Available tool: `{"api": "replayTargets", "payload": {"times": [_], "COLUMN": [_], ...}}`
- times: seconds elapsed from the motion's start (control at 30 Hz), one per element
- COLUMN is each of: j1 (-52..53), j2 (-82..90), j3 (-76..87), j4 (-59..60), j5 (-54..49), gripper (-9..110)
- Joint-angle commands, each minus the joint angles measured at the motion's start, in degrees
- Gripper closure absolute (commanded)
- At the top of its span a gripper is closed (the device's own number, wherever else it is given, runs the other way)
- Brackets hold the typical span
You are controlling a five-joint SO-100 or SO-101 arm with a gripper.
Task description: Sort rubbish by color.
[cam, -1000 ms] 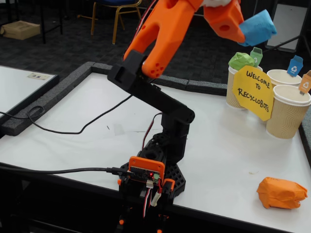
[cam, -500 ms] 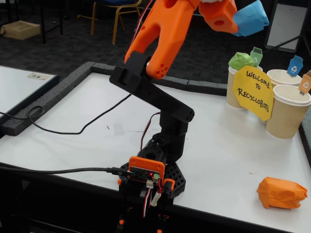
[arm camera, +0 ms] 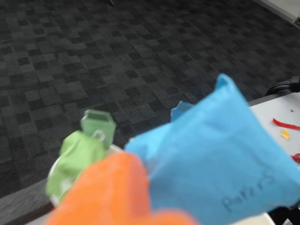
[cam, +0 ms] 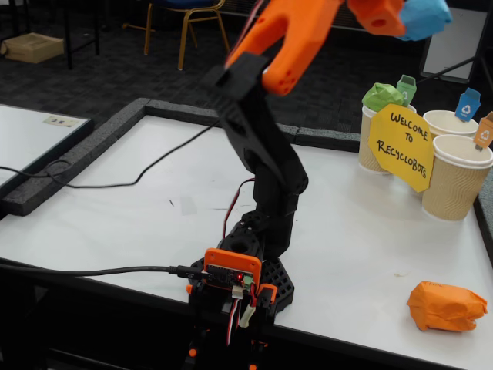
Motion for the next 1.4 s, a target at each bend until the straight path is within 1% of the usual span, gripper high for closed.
{"api": "replayTargets", "payload": {"times": [0.0, 0.23, 0.5, 0.7, 0.97, 1.2, 1.37], "j1": [2.9, 5.0, 5.1, 5.2, 5.5, 5.8, 6.2], "j2": [-5.5, -15.8, -23.4, -29.5, -38.8, -46.0, -49.7], "j3": [-8.7, -12.0, -13.2, -17.9, -24.1, -25.9, -26.3], "j4": [-7.0, -12.0, -16.9, -20.7, -27.9, -34.3, -38.1], "j5": [0.4, -2.9, -18.4, -25.8, -32.7, -39.4, -41.7], "gripper": [101, 101, 101, 101, 101, 101, 101]}}
